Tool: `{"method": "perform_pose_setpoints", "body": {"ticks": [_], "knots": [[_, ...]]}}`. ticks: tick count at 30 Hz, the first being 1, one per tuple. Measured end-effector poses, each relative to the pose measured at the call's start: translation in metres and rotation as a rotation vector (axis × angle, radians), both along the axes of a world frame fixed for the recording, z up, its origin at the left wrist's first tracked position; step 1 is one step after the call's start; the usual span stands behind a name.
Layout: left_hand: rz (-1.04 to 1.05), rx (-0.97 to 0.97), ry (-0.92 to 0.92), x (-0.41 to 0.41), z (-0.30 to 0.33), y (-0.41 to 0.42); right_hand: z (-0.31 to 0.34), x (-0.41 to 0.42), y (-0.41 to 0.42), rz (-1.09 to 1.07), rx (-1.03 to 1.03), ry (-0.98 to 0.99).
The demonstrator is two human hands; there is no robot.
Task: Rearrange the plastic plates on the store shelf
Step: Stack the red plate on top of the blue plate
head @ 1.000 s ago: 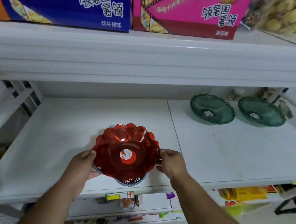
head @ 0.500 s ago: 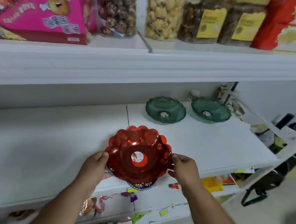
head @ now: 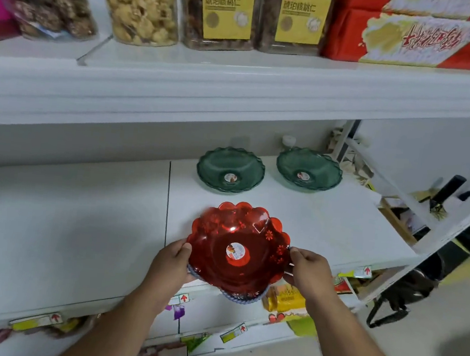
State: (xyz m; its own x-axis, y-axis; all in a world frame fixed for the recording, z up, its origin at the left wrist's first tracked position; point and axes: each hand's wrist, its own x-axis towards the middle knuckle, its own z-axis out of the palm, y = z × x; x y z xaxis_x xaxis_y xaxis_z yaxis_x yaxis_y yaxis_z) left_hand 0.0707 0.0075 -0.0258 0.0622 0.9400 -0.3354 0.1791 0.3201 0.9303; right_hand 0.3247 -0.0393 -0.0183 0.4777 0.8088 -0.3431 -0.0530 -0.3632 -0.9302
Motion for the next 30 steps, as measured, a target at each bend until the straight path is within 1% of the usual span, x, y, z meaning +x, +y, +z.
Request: {"method": "perform_pose_setpoints", "body": {"ticks": [7,12,19,26,30], "knots": [[-0.032,-0.029,-0.055,0.022,-0.024,0.029,-0.014,0.024,0.026,-0.015,-0.016,-0.016],[-0.024,-0.066,-0.056,0.030,-0.037,0.040,-0.029,0.037,0.047,0.009,-0.079,-0.026],[0.010,-0.088,-0.040,0.046,-0.046,0.044,-0.047,0.056,0.065,0.048,-0.109,-0.047],[0.038,-0.093,-0.003,0.049,-0.051,0.046,-0.053,0.063,0.067,0.080,-0.079,-0.058],[0.054,-0.075,0.004,0.050,-0.050,0.047,-0.050,0.067,0.066,0.137,-0.075,-0.114]]}}
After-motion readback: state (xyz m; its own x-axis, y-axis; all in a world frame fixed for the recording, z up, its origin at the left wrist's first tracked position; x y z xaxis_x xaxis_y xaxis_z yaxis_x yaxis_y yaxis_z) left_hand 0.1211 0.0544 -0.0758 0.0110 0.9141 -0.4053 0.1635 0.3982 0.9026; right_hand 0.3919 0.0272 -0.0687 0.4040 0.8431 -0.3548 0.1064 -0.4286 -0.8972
